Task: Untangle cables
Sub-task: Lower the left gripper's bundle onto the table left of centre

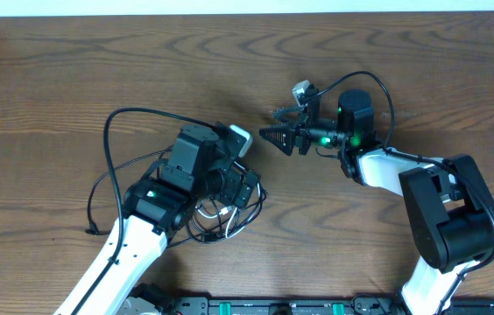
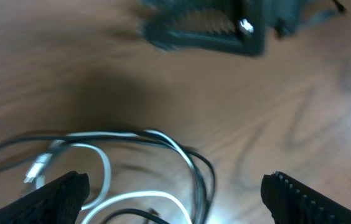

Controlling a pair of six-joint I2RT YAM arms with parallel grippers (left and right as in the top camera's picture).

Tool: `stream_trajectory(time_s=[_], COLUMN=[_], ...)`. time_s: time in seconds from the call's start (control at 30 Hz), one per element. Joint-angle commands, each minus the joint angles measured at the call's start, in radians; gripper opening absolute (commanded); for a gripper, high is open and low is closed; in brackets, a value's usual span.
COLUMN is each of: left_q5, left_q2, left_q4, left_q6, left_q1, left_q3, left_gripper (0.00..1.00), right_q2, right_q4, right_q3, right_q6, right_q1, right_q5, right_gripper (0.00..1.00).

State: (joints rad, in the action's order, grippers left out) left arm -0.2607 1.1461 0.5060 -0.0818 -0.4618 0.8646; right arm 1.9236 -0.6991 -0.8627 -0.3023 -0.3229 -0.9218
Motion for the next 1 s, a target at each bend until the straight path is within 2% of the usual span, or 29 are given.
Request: stream_trajectory(time_s=[0.0,0.1,0.27,0.4,0.43,0.47,0.63,0.7,0.77,0.97], left_q5=[0.153,0.222,0.381,0.388,0.386,0.383,0.378,0.378,0.378,0.381], left_q2=[0.005,0.024,0.095,0.223,0.281,0.295,0.401,0.423,0.433,0.435], left_q4=[-0.021,-0.028,-0.072,-0.129,-0.143,-0.147,-0.166,-0.179,-0.183,-0.187], left_q6=[0.034,0.046,0.234,0.401,0.491,0.516,0.828,0.896,0.929,0.933], left_q1=[0.005,0.019,0.074,0.138,0.153,0.155,0.159,0.159,0.159,0.159], left_q3=[0.024,0.024,0.024,0.024,0.024,0.024,0.024,0.024,0.024,0.024], left_gripper=[0.93,0.94,0.94,0.94,0.94,0.94,0.94,0.94,0.94,0.95], right_q2=[-0.002,-0.002,-0.002,-0.002,-0.002,-0.002,-0.002,-0.002,-0.002,-0.002], right_q4=[0.000,0.000,0.000,0.000,0.000,0.000,0.000,0.000,0.000,0.000], right_q3=[-0.003,-0.003,-0.003,-0.003,-0.003,-0.003,-0.003,-0.003,-0.003,-0.003], right_q6=[0.020,0.020,0.020,0.020,0.020,0.020,0.020,0.020,0.020,0.024], right_q1=[0.012,0.012,0.012,0.012,0.012,0.012,0.012,0.012,0.012,0.012], right_q5=[0.004,0.007,0.008,0.008,0.008,0.008,0.015,0.015,0.015,0.015], right_gripper=[0.79,0.79,0.79,0.79,0.79,0.79,0.79,0.79,0.79,0.79])
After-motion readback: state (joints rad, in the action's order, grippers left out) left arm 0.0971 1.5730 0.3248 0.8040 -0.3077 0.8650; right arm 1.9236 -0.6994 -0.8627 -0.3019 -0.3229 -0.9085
